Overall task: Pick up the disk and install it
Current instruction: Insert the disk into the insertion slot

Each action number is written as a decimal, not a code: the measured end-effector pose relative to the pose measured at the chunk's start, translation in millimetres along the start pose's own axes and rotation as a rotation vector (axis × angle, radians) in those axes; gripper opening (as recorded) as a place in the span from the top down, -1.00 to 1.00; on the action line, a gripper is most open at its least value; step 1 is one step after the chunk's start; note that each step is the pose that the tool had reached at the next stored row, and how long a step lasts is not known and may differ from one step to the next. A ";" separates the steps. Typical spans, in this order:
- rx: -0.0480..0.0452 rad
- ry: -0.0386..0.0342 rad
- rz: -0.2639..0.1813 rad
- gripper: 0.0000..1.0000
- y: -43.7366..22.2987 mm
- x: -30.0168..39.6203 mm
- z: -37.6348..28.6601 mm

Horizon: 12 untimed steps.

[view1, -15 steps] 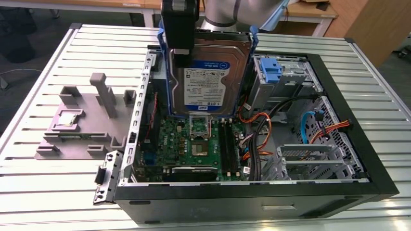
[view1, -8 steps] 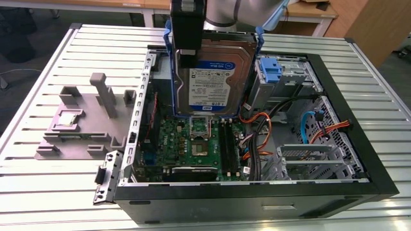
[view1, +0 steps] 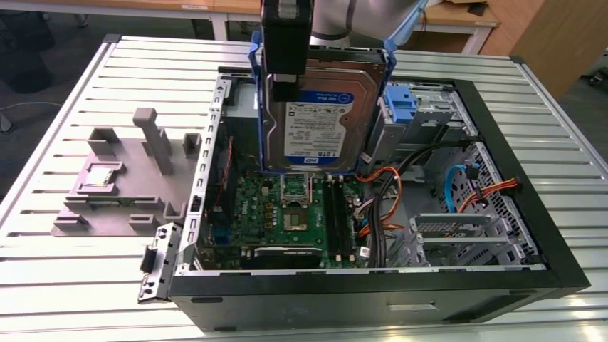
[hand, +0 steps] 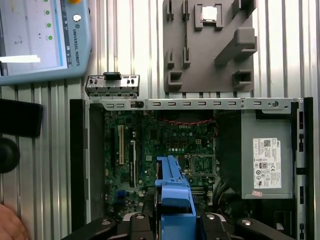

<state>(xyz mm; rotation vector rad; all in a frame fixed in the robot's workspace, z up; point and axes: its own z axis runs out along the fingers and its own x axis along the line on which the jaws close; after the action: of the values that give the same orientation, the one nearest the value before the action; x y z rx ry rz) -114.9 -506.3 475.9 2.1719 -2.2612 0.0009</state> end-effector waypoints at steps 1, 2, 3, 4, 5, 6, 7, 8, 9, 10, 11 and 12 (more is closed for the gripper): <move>0.0000 0.0000 0.000 0.26 -0.6 0.0 0.0; 0.0000 -0.0001 0.000 0.26 -1.2 0.0 0.1; 0.0001 0.0000 0.000 0.26 -1.9 -0.1 0.2; 0.0000 -0.0001 0.000 0.26 -2.5 -0.1 0.2; 0.0000 0.0000 0.000 0.26 -3.1 -0.1 0.2; 0.0000 0.0000 0.000 0.26 -3.6 -0.1 0.3; 0.0000 0.0000 0.000 0.26 -3.7 -0.1 0.4; 0.0000 0.0001 0.000 0.26 -3.7 0.1 0.4; 0.0000 0.0000 0.000 0.26 -3.9 0.6 0.6; 0.0000 -0.0001 0.000 0.26 -3.9 1.4 0.7; 0.0000 -0.0001 0.000 0.26 -3.9 2.3 0.8; 0.0000 0.0000 0.000 0.26 -4.0 3.3 0.9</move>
<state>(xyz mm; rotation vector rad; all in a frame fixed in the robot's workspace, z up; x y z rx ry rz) -111.1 -509.7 475.0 2.1719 -2.2612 0.0008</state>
